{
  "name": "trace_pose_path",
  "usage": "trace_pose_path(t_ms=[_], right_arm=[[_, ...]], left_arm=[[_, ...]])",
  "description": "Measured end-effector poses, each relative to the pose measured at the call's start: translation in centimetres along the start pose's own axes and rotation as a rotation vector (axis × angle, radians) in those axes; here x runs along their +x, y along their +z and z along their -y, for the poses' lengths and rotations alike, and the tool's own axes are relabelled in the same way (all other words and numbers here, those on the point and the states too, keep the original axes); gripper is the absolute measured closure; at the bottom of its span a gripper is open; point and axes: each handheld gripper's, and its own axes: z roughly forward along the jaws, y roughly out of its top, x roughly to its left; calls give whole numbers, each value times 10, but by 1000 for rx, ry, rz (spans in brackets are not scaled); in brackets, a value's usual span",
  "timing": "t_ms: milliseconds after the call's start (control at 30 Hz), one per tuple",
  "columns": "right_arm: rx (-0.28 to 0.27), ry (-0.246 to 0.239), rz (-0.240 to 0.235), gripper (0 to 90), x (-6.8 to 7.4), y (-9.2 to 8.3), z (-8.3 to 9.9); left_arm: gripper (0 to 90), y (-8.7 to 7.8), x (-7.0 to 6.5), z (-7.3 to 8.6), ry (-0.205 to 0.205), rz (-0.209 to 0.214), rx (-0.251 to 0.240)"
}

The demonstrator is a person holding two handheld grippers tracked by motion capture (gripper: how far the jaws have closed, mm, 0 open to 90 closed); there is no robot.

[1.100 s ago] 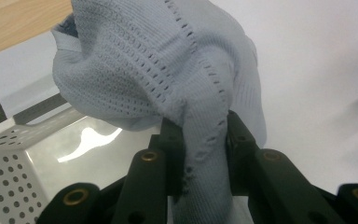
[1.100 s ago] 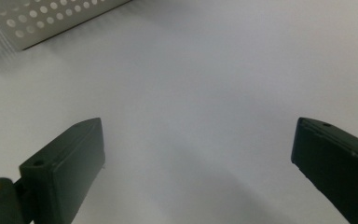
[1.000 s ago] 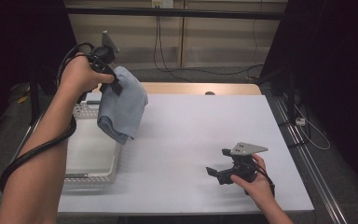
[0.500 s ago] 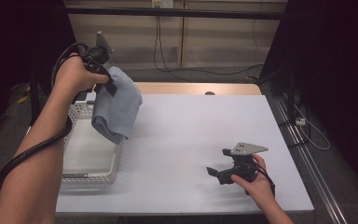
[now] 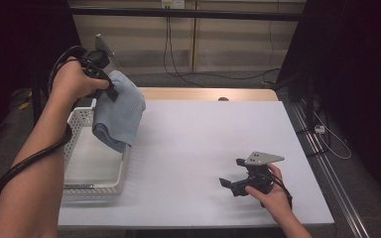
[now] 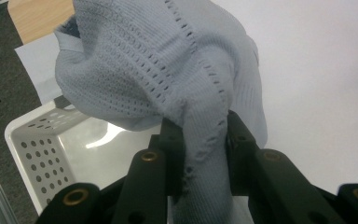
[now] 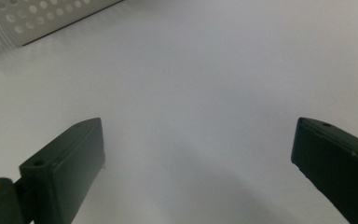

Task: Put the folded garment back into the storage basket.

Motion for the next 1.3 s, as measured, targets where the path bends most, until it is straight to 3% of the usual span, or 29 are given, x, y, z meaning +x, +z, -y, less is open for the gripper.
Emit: trace_pose_path(t_ms=[633, 1300], right_arm=[[1, -6, -5, 24, 1, 1, 0], [1, -9, -5, 24, 3, 2, -1]], left_arm=[[739, 2, 16, 5, -26, -25, -8], [739, 26, 32, 23, -50, -33, 39]])
